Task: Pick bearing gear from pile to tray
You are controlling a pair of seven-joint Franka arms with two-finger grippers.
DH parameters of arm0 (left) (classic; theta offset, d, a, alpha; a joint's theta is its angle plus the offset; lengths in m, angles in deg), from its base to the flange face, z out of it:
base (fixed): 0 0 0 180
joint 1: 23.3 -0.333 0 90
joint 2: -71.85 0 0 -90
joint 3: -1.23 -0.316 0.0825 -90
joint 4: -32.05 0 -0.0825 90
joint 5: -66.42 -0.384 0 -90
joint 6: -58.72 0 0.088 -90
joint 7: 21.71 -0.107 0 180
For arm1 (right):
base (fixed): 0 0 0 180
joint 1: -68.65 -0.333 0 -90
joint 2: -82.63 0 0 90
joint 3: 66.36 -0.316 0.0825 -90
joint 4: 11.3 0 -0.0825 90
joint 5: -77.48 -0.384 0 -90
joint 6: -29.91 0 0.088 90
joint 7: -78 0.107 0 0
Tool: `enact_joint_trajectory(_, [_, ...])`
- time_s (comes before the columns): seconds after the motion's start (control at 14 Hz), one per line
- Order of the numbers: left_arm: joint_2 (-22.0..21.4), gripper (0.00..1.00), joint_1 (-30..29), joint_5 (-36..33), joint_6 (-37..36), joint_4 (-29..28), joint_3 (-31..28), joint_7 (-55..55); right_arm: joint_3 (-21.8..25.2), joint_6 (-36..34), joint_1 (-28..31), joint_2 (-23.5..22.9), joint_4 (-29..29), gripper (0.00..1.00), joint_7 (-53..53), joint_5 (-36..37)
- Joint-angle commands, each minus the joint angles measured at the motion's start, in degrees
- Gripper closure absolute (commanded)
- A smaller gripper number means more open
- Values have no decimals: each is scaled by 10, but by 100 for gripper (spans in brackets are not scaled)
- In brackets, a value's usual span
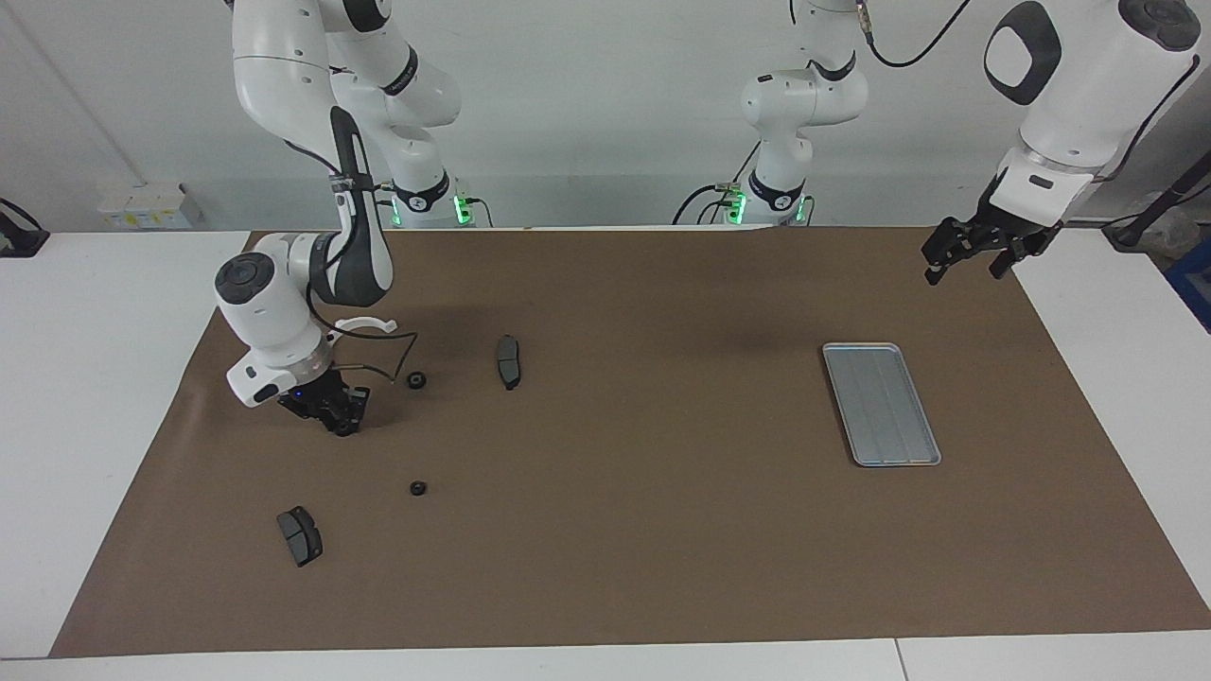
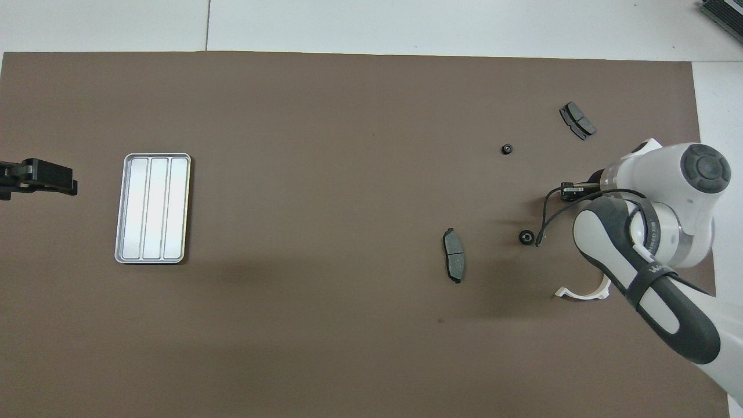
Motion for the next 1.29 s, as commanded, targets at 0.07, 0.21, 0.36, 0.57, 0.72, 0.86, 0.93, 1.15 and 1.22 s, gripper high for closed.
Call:
enact_joint_trajectory(0.07, [-6, 0, -2, -10, -4, 0, 1, -5, -8, 1, -36, 21, 5, 100, 30, -7])
enact_joint_trajectory(0.21, [-6, 0, -2, -10, -4, 0, 1, -5, -8, 0, -79, 15, 26, 100, 94, -6])
enact_joint_trajectory(0.36, [-6, 0, -2, -10, -4, 0, 1, -5, -8, -6, -123, 11, 45, 100, 161, -5])
enact_joint_trajectory(0.57, [-6, 0, -2, -10, -4, 0, 1, -5, -8, -12, -179, -12, 85, 100, 252, -2])
enact_joint_trajectory(0.72, [-6, 0, -2, -10, -4, 0, 1, -5, -6, -24, -223, -38, 118, 100, 314, 4])
enact_joint_trajectory(0.86, [-6, 0, -2, -10, -4, 0, 1, -5, -6, -57, -263, -78, 184, 100, 393, 42])
enact_joint_trajectory(0.93, [-6, 0, -2, -10, -4, 0, 1, -5, -7, -77, -282, -106, 228, 100, 428, 60])
enact_joint_trajectory(1.15, [-6, 0, -2, -10, -4, 0, 1, -5, -7, -105, -329, -168, 315, 100, 484, 76])
enact_joint_trajectory(1.22, [-6, 0, -2, -10, -4, 0, 1, -5, -6, -118, -348, -180, 328, 100, 495, 76])
